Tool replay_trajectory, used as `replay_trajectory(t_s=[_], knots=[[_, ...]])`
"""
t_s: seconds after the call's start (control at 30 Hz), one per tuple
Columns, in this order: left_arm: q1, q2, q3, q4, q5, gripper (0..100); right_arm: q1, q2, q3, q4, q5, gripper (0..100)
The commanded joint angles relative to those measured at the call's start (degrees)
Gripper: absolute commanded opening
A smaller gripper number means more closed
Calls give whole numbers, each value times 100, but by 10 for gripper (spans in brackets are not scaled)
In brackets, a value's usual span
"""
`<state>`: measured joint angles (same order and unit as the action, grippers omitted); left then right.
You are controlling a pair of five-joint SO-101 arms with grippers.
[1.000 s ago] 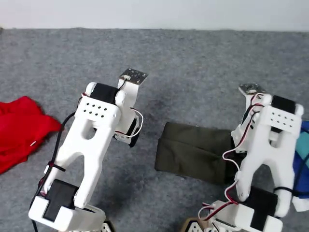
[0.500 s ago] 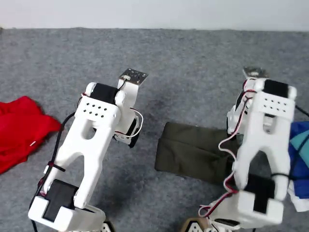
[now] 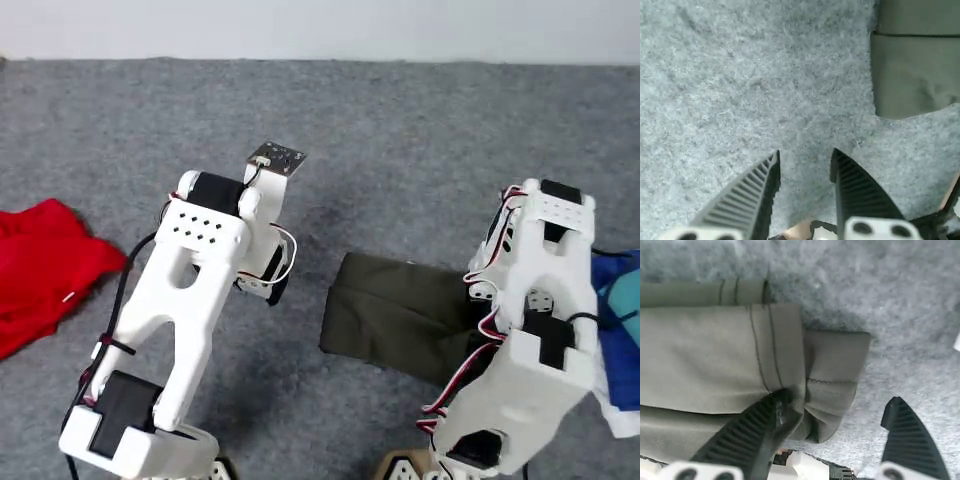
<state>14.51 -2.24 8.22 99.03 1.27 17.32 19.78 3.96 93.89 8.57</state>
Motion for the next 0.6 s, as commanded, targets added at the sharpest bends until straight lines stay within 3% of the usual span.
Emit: replay_trajectory(t_s=[0.0, 0.43, 0.57], knots=[[0, -202, -22, 132, -62, 163, -233, 48, -281, -57, -53, 314], [-9, -202, -13, 132, -53, 163, -347, 971, -281, -198, -44, 311], [-9, -202, -13, 132, -53, 163, -356, 1209, -325, -215, -9, 190]])
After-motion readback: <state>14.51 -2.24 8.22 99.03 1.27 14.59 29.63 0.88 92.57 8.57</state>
